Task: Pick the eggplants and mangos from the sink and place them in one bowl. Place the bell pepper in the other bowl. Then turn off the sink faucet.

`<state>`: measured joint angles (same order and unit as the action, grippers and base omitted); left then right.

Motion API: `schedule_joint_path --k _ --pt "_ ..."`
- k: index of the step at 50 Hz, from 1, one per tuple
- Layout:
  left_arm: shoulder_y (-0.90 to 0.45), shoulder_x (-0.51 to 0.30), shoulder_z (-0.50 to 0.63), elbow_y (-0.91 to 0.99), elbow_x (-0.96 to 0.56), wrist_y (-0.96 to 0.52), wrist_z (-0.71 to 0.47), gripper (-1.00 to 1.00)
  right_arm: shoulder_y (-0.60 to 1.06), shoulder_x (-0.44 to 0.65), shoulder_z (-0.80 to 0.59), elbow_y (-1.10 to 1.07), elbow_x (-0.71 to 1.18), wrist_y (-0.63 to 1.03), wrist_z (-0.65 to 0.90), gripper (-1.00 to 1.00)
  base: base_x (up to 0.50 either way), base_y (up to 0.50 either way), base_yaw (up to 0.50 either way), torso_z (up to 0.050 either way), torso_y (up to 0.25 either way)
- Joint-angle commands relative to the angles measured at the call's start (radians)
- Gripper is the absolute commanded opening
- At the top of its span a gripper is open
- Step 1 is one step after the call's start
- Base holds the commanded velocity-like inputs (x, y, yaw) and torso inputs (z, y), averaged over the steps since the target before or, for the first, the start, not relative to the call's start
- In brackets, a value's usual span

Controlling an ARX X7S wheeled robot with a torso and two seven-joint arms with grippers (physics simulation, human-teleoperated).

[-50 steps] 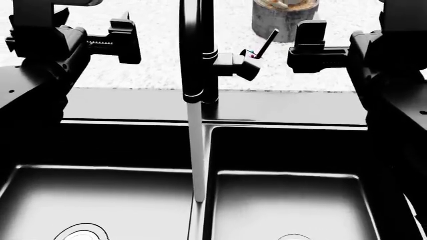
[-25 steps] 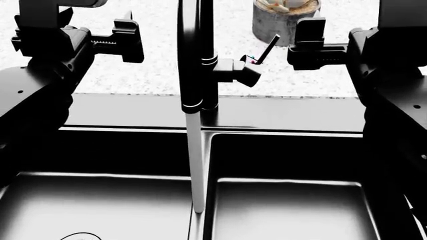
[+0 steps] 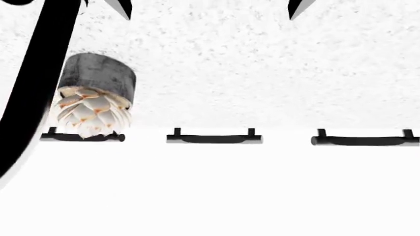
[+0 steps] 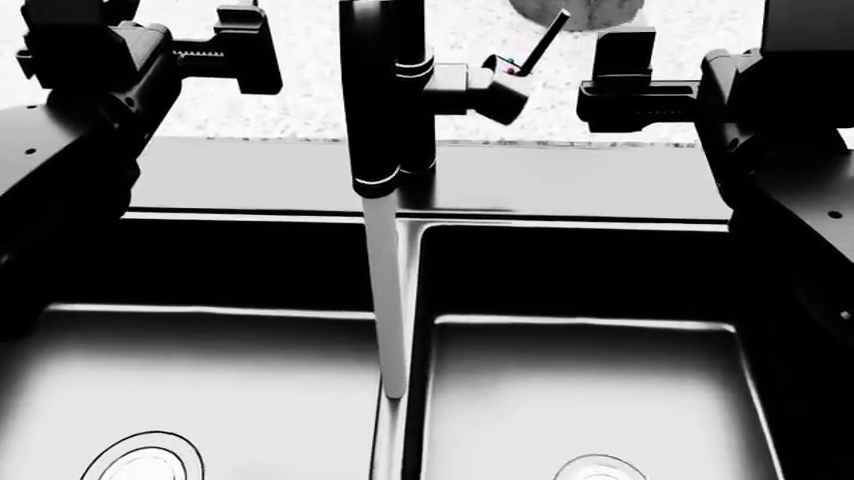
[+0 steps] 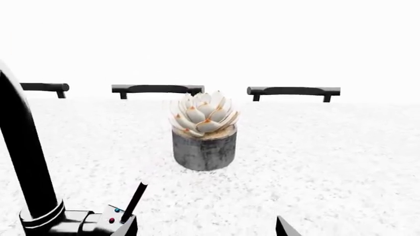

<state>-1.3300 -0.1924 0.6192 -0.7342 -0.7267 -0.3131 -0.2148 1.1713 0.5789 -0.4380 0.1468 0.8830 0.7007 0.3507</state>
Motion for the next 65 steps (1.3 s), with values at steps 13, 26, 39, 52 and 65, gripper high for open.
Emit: schedule_joint_path --k 13,26,39,52,65 --pt "-0.047 0.009 -0.011 -0.035 -0.005 -0.016 0.005 1.00 -0.017 -0.009 0.019 0.003 -0.002 -0.051 -0.037 1.00 0.00 0.00 0.00 0.024 -0.224" --pt "-0.063 0.014 -0.016 -0.038 -0.013 -0.024 0.001 1.00 -0.019 -0.013 0.032 0.009 0.022 -0.049 -0.047 1.00 0.00 0.00 0.00 0.025 -0.219" --pt "-0.099 0.017 -0.008 -0.083 -0.027 -0.096 0.004 1.00 -0.006 -0.005 0.011 0.007 0.014 -0.025 -0.051 1.00 0.00 0.00 0.00 0.001 -0.002" --pt "-0.244 0.104 0.003 -0.332 0.013 -0.011 0.094 1.00 -0.019 0.009 -0.033 -0.007 -0.068 -0.135 -0.139 1.00 0.00 0.00 0.00 0.000 0.000" --pt "-0.140 0.057 0.007 -0.187 -0.008 -0.049 0.042 1.00 -0.038 -0.014 0.035 0.012 0.021 -0.136 -0.145 1.00 0.00 0.00 0.00 0.000 0.000"
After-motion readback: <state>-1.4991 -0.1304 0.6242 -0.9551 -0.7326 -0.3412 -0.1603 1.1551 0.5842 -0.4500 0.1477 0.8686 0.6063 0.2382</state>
